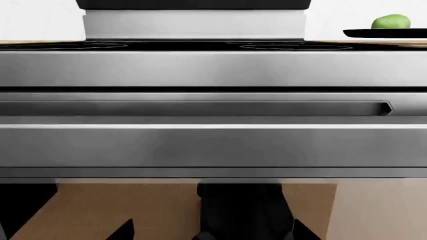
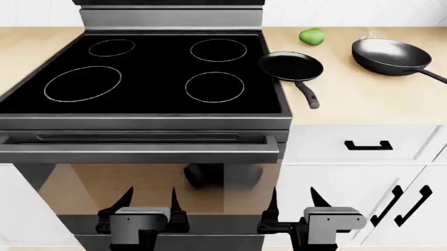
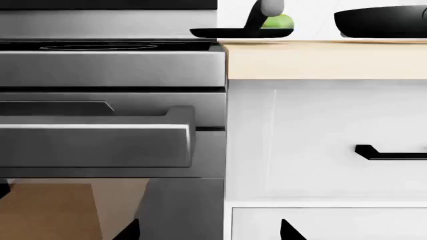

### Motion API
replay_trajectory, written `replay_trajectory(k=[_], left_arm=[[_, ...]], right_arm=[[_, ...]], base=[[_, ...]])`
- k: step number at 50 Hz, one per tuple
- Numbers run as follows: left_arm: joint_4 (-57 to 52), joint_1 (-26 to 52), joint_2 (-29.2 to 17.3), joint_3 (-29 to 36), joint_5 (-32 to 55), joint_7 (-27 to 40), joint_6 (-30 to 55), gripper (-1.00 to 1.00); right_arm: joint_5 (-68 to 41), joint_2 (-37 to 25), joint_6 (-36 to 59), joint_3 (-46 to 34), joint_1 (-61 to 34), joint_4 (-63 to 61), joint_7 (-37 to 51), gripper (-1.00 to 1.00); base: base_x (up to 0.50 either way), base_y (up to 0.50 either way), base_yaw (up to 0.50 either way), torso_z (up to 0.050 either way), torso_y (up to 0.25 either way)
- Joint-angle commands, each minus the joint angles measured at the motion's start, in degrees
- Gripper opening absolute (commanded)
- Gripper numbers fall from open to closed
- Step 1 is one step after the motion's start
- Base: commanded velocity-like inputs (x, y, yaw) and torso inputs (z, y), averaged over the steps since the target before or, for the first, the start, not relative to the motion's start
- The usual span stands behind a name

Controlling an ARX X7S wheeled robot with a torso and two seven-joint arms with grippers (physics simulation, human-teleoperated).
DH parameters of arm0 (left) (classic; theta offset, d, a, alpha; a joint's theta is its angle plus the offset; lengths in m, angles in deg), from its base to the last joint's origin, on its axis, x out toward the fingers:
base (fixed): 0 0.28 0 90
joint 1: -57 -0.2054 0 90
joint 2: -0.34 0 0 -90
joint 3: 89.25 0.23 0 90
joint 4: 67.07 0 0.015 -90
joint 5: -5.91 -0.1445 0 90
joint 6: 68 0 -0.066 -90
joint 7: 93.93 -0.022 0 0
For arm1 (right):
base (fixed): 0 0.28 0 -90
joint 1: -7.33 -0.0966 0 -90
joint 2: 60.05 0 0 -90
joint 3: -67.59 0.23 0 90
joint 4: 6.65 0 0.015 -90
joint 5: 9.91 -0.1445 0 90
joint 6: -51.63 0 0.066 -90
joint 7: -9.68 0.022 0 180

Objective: Place both pans onto different burners. Then place the avocado and the dumpling on different pans.

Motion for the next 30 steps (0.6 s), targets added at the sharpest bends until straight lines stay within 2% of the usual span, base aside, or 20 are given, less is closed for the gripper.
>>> replay_trajectory(k=[1,5,15,30], left_arm=[[1.0,0.0,-1.2,1.3,-0.8,1.7,-1.8,1.00],[2.7,-0.3,-2.4,3.5,-2.2,2.3,-5.0,1.00],[3.9,0.0,-3.4,4.7,-1.6,3.8,-5.5,1.00],[5.2,0.3,-4.4,6.5,-1.1,5.3,-5.0,1.00]], right_arm=[[-0.3,-0.9,0.2,-1.3,-0.2,0.6,1.3,1.00],[0.9,-1.7,1.0,-2.5,-1.1,2.0,3.8,1.00],[1.4,-2.7,0.7,-3.6,-2.2,4.5,8.0,1.00],[0.2,-3.9,-2.2,-5.1,-2.4,7.3,9.6,1.00]], base=[[0.00,0.00,0.00,0.000,0.000],[0.00,0.00,0.00,0.000,0.000],[0.00,0.00,0.00,0.003,0.000],[0.00,0.00,0.00,0.049,0.000]])
